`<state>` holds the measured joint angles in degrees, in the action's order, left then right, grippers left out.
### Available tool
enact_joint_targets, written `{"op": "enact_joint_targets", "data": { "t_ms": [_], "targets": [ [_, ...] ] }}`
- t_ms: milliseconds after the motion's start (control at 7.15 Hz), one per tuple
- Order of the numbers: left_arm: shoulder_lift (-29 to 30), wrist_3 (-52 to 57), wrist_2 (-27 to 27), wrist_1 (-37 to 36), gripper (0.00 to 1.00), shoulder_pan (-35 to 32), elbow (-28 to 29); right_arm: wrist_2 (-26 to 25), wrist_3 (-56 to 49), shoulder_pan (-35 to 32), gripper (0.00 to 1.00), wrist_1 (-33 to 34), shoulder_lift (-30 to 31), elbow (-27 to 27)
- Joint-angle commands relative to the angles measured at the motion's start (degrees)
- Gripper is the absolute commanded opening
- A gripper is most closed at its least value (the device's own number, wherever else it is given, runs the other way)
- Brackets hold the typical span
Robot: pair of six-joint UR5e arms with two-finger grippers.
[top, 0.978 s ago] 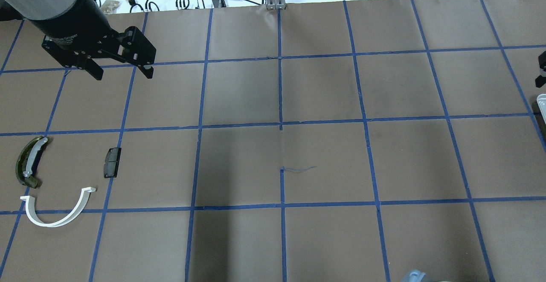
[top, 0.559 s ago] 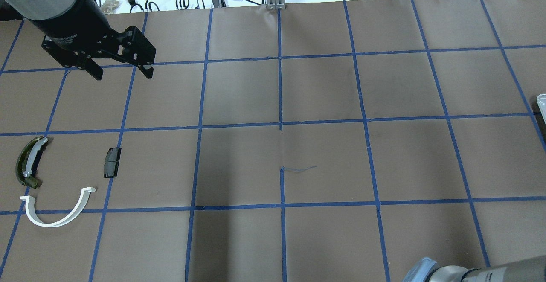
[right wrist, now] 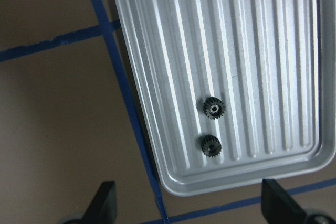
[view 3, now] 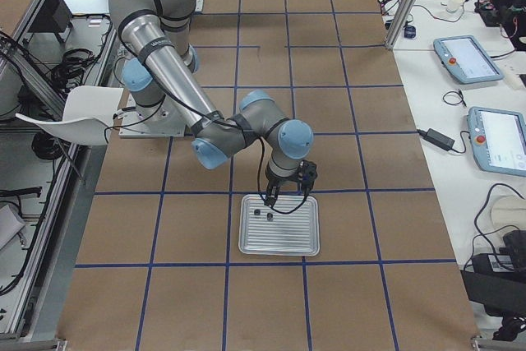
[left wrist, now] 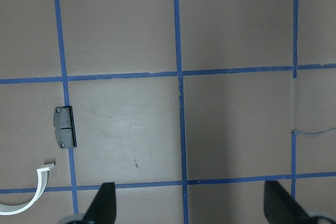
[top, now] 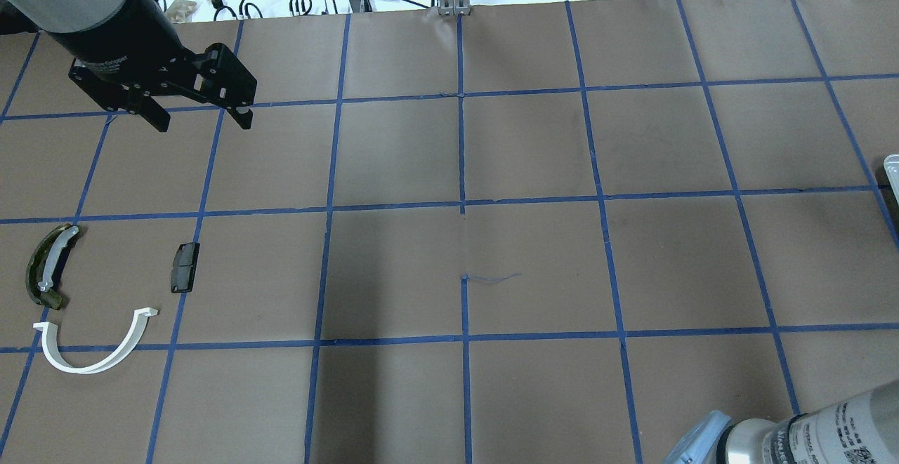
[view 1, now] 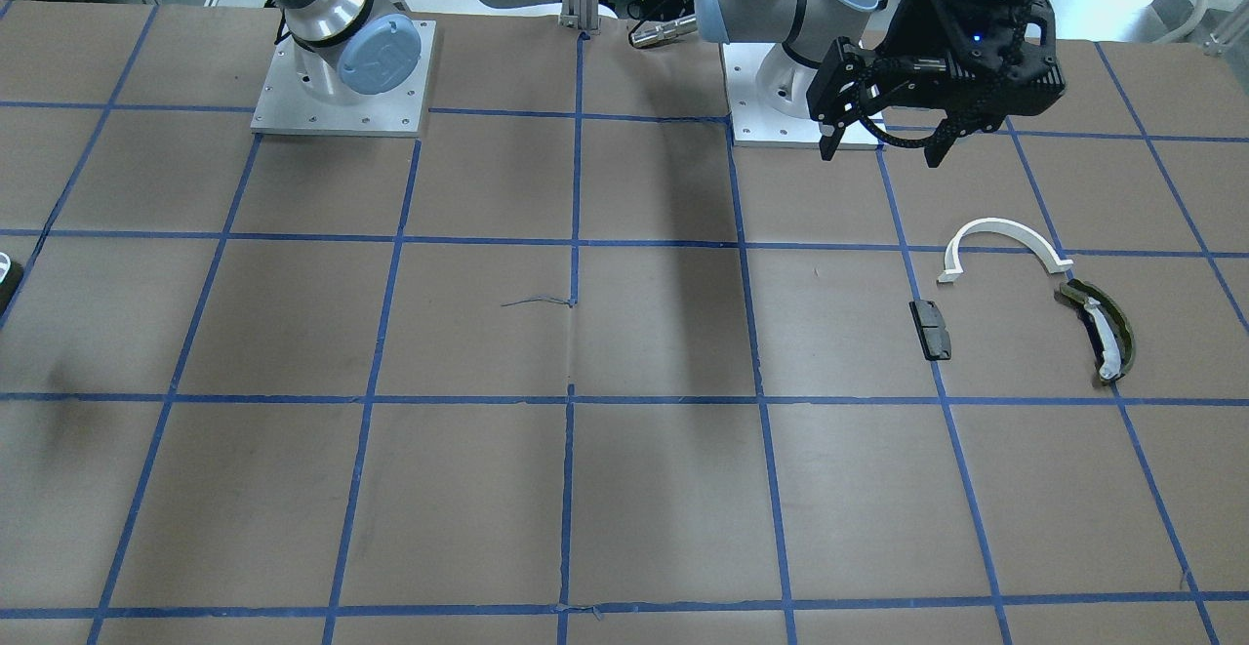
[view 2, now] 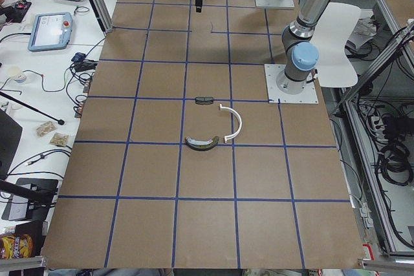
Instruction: Place bearing gear from tray to pile
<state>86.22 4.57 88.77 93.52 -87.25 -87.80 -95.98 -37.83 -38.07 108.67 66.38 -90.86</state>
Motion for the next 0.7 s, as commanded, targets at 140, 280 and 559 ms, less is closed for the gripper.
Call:
{"op": "enact_joint_targets", "data": {
  "t_ms": [140, 280, 559],
  "targets": [
    [0.0, 0.0, 0.0, 0.0, 1.0, -0.02, 0.0, -0.17, -0.92, 1.07, 0.93, 7.85, -6.51, -0.19],
    [0.0, 0.0, 0.0, 0.0, 1.0, -0.02, 0.0, -0.17, -1.1, 1.07, 0.92, 9.18, -7.66, -0.19],
    [0.0, 0.0, 0.09, 0.0, 1.0, 0.06, 0.0, -0.35, -1.1, 1.07, 0.83, 10.25, -9.16, -0.28]
  ]
}}
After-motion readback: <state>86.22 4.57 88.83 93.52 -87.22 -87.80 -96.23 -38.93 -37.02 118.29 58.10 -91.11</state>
